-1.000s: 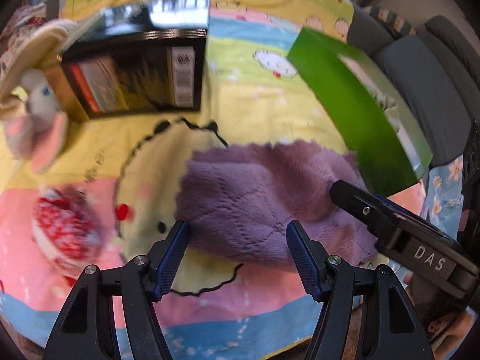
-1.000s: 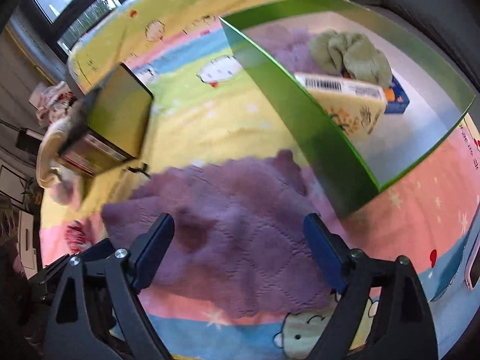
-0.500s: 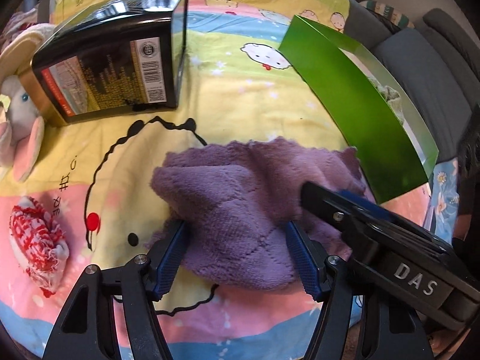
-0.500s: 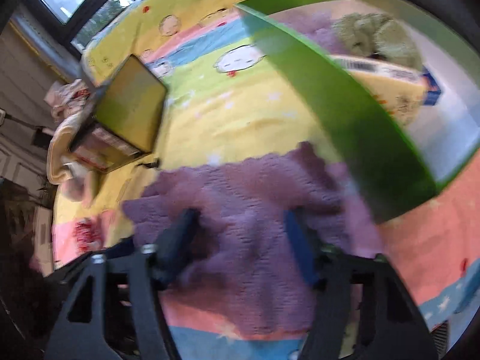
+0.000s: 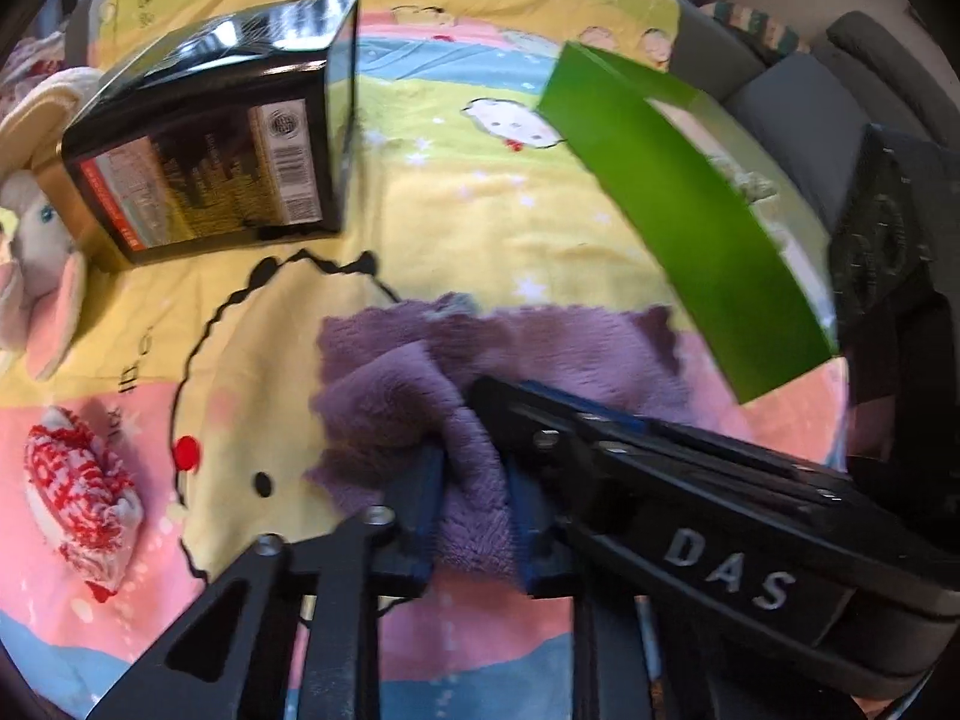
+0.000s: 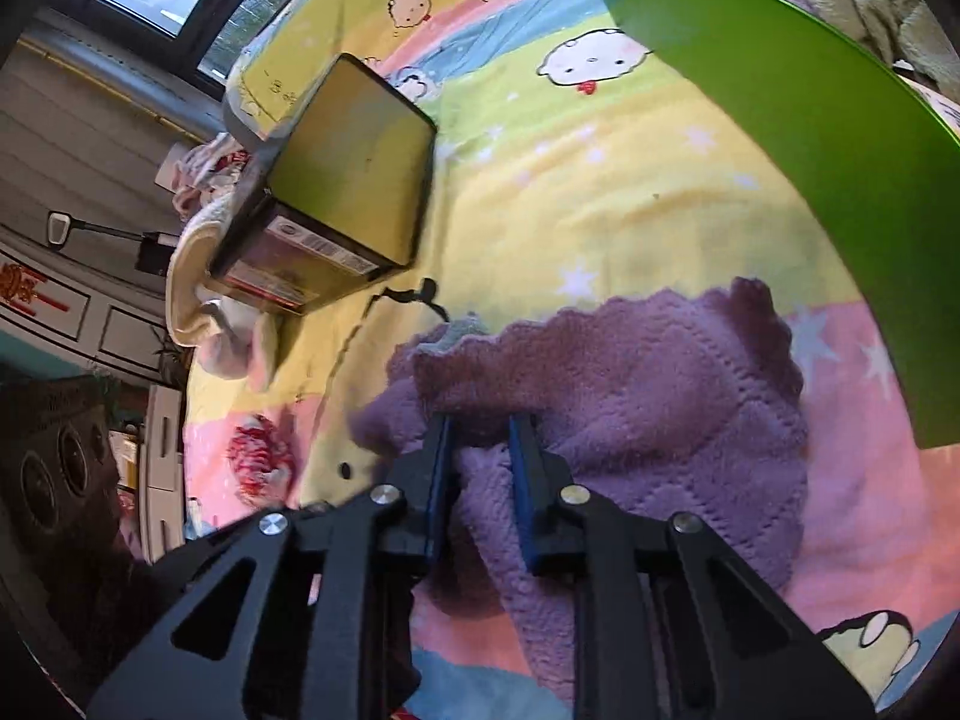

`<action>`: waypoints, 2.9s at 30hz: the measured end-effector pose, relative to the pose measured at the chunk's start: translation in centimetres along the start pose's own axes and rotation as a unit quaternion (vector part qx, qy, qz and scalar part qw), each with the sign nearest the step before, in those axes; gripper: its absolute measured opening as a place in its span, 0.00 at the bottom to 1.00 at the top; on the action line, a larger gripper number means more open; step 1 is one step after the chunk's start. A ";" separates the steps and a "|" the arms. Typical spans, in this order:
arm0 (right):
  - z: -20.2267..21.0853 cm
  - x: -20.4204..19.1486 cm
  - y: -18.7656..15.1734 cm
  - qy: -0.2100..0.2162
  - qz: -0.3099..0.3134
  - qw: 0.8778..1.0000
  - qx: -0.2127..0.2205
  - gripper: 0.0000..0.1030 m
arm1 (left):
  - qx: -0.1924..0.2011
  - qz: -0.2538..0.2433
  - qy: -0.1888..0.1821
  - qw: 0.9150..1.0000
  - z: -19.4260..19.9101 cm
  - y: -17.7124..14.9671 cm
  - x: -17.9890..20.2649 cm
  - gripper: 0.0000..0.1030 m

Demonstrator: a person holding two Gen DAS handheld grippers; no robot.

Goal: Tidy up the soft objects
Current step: 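Close the right gripper on the purple knit towel, then lift the purple towel with the right gripper and carry it into the green box, then open the right gripper to release the purple towel in the box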

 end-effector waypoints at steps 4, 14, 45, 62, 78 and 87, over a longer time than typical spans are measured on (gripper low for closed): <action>0.8 -0.5 0.5 0.010 -0.001 1.000 0.013 0.18 | 0.015 -0.009 -0.001 1.000 1.0 0.4 0.6 0.12; 8.2 -1.7 3.6 0.051 0.004 0.992 0.119 0.18 | 0.102 -0.085 -0.001 0.991 6.4 4.5 5.7 0.11; 14.4 15.0 13.7 -0.043 -0.139 0.961 0.234 0.21 | 0.058 -0.205 -0.092 0.973 -6.8 15.5 20.1 0.12; 10.0 18.8 13.0 -0.090 -0.191 0.967 0.140 0.21 | -0.037 -0.166 -0.079 0.982 -12.5 14.1 19.2 0.12; 10.4 18.6 12.5 -0.122 -0.181 0.966 0.141 0.40 | -0.032 -0.152 -0.071 0.985 -11.0 14.2 18.3 0.12; 14.1 15.9 10.8 -0.118 -0.169 0.957 0.202 0.80 | 0.012 -0.142 -0.062 0.988 -5.0 14.2 16.2 0.44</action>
Point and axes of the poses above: each gripper's, at about its wrist camera, not at the fingertips, and z roughly against the way its jaws point, x to its right, y to its top, the point moved 5 cm from there along -z, roughly the way its jaws point, and after that the axes turned 13 degrees about -y, right-handed, at the moved point
